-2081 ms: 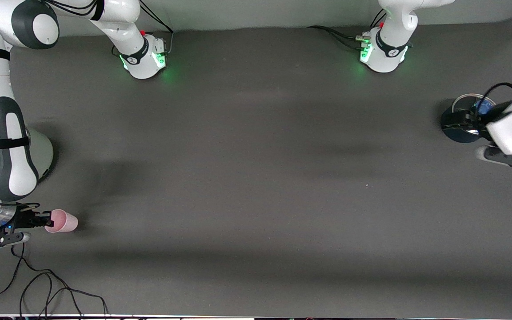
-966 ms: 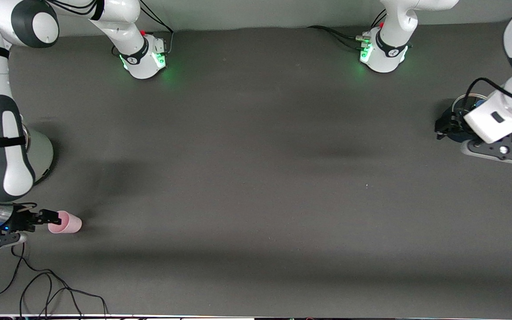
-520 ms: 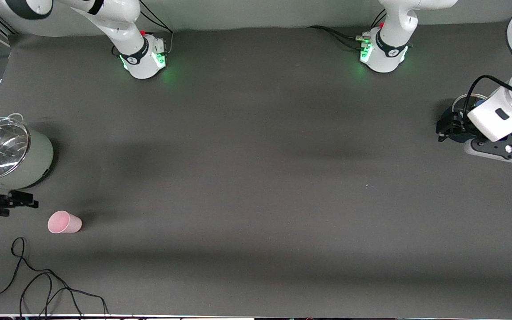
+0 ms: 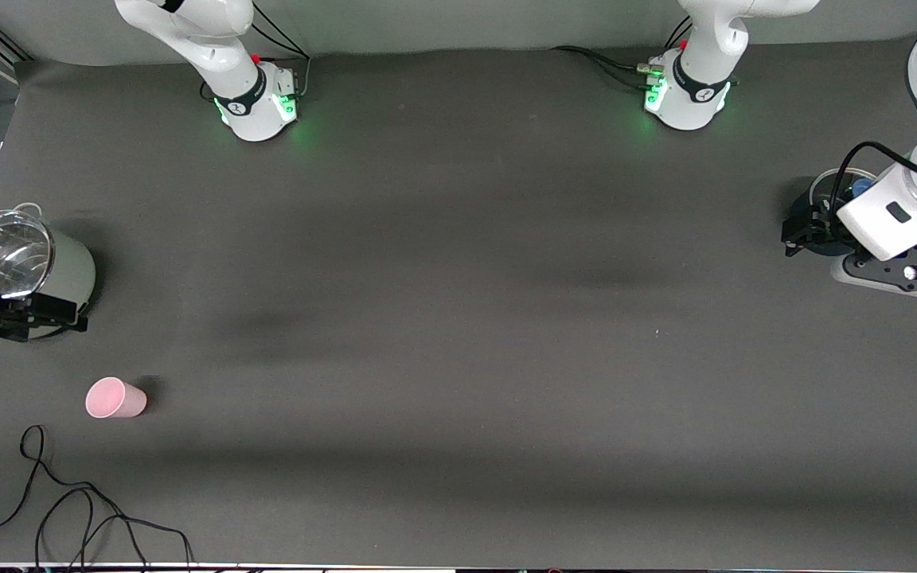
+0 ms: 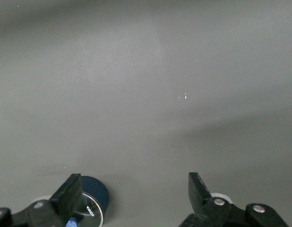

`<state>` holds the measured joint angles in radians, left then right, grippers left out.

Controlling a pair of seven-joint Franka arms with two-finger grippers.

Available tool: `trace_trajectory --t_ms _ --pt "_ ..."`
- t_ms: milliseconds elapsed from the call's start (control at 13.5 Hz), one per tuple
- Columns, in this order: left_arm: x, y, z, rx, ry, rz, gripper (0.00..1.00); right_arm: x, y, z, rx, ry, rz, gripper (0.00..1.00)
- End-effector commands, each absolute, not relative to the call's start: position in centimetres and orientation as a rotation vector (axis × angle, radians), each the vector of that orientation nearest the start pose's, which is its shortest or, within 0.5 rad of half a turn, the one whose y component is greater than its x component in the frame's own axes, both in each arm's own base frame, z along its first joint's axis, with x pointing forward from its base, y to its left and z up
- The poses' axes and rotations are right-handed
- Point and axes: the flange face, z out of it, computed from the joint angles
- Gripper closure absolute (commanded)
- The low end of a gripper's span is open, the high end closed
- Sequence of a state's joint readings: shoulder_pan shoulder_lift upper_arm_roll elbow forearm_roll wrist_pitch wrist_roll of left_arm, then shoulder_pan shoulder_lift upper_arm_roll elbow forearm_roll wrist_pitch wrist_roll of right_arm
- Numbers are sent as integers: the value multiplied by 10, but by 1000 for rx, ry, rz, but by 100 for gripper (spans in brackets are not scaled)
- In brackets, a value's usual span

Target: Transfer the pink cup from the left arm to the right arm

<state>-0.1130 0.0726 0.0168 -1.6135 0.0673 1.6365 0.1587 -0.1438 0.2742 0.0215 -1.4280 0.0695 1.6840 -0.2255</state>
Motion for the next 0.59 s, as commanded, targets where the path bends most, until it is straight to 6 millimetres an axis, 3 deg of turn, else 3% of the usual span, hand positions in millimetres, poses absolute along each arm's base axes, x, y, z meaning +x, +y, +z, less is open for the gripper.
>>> trace_trajectory --t_ms 0,149,372,520 --pt "577 -53 576 -3031 414 78 0 597 -62 556 -3057 -117 4 0" --pt "578 -54 579 -3032 413 67 0 585 -49 564 -3057 -148 -4 0" --pt "578 -53 583 -3032 415 64 0 584 -34 571 -3080 -183 -18 0" --pt "576 -60 583 -3035 405 65 0 586 -36 583 -3115 -173 -59 0"
